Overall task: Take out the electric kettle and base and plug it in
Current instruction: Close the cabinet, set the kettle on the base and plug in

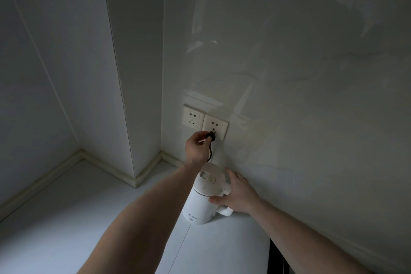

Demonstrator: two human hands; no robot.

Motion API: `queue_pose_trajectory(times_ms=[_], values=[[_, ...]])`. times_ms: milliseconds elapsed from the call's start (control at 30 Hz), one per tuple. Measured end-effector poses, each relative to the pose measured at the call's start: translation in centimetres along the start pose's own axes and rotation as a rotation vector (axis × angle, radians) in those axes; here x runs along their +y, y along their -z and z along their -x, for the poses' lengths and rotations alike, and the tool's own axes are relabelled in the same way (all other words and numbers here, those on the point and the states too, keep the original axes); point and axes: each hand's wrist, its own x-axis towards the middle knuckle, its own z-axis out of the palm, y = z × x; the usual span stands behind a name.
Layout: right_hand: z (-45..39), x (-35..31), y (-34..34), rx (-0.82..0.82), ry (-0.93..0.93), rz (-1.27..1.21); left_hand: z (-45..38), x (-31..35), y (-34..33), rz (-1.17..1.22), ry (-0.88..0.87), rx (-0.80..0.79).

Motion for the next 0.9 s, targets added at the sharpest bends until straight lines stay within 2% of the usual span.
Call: queue_pose_trajectory(times_ms=[100, 200, 367, 467, 667, 900], values=[[-0.1, 0.2, -0.1, -0.004, -0.002, 0.002, -0.5, 0.4, 0.3, -0.138, -0.059, -0.041], [-0.2, 0.3, -0.3, -0.011, -0.003, -0.009, -1.0, 0.9, 0.6, -0.151, -0.039, -0.057], [-0.6, 0.4, -0.5, -0.019, 0.014, -0.039, -1.2, 0.2, 1.0, -0.177, 0.014, 0.085], [-0.7, 0.6, -0.7, -0.008, 0.034, -0.052, -1.9, -0.3, 1.2, -0.228, 0.022, 0.054], [-0.7, 0.7, -0.8, 0.005, 0.088, -0.09, -2.2, -0.3, 1.1, -0.141, 0.09, 0.037], [-0.1, 1.2, -0.9, -0.008, 0.058, -0.109, -2.1, 0.1, 0.9, -0.029, 0.178, 0.037]])
